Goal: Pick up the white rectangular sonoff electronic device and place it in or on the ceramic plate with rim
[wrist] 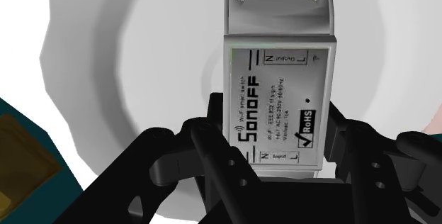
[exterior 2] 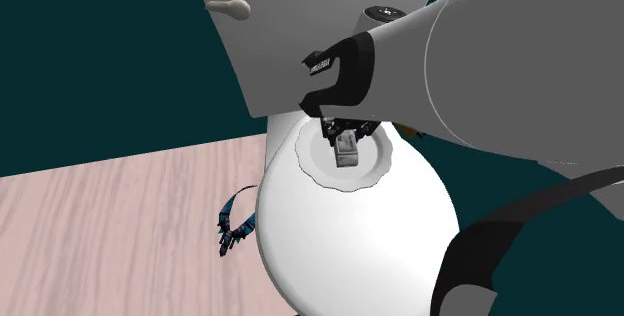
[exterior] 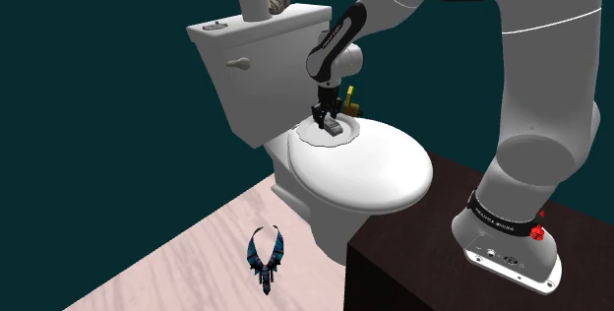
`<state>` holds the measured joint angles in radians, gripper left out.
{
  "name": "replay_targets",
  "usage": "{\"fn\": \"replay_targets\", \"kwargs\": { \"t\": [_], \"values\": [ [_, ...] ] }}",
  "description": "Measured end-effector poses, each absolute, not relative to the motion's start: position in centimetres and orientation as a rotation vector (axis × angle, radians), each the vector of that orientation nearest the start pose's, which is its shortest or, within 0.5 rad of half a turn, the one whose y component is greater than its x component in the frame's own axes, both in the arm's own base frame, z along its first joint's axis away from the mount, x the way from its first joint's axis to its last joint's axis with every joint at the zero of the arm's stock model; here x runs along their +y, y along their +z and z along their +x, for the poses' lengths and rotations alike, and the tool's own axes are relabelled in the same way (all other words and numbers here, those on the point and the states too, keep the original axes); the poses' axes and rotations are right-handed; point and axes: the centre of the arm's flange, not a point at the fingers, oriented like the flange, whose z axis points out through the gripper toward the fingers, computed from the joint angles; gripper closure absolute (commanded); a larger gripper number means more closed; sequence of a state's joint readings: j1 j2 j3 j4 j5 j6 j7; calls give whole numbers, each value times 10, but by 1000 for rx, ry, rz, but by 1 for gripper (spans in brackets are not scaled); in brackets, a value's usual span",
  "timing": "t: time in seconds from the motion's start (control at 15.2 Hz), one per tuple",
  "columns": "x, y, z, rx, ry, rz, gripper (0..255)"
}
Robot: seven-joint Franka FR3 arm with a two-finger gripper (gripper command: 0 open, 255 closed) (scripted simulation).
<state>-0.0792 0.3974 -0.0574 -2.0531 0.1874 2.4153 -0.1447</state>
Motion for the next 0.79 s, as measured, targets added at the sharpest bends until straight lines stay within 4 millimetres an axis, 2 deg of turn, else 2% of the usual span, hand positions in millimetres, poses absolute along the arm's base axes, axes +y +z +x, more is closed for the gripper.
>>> {"fn": "replay_targets", "kwargs": {
  "t": [0.26,0.33,0.73,0.79],
  "values": [
    [-78,238,586,198,28,-3032,255],
    [-78,238,586,198,28,-3032,0],
    [-78,238,586,198,28,-3032,0],
    [-79,244,586,198,28,-3032,0]
  ]
}}
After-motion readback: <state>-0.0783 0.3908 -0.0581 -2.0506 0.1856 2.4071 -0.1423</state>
